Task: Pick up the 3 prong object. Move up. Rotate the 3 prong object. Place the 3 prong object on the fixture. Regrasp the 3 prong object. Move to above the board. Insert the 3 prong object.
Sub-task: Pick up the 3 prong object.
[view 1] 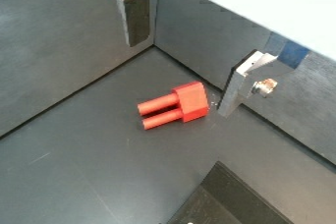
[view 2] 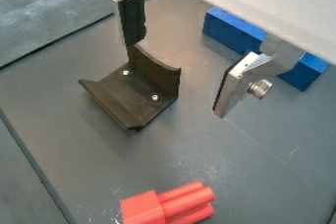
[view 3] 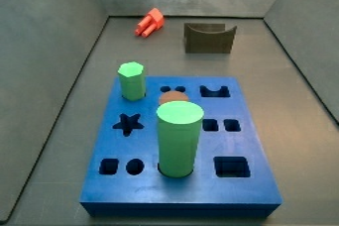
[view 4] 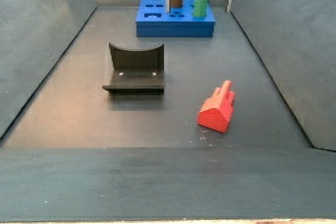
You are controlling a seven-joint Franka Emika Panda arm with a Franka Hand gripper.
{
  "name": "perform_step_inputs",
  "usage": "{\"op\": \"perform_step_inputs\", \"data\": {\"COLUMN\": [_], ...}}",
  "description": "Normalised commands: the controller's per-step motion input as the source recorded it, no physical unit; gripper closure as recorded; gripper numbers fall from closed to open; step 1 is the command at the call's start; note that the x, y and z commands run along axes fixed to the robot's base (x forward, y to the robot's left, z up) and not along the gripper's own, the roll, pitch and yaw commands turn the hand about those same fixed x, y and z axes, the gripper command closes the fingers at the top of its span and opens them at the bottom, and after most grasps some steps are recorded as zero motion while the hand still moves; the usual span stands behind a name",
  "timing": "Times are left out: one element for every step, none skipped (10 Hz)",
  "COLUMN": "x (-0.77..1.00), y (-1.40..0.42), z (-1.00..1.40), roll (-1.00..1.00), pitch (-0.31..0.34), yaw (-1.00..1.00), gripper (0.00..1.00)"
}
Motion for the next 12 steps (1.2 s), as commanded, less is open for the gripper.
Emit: {"op": "perform_step_inputs", "data": {"x": [-0.17,-0.23,-0.29,-0.35,-0.33,-0.39,-0.29,-0.21,-0.08,0.0,0.1,0.23], "y": [0.44,0.57,0.59,0.6,0.53,0.51,0.41,0.28,0.3,0.31,0.27,0.21], "z": [-0.34,-0.59,-0.68,-0.83,-0.88,-0.83,-0.69,-0.59,-0.59,-0.53,-0.47,-0.42], "roll": [-0.06,-0.03,-0.04,-0.11,-0.16,-0.18,-0.23,-0.25,-0.24,-0.26,-0.29,-0.32], "pitch": [0.0,0.061,0.09,0.094,0.0,-0.01,-0.104,-0.156,-0.147,-0.153,-0.164,-0.187], "yaw": [-0.39,-0.4,-0.38,-0.32,-0.34,-0.3,-0.33,-0.43,-0.43,-0.36,-0.32,-0.22], "gripper": [0.0,0.0,0.0,0.0,0.0,0.0,0.0,0.0,0.0,0.0,0.0,0.0]}}
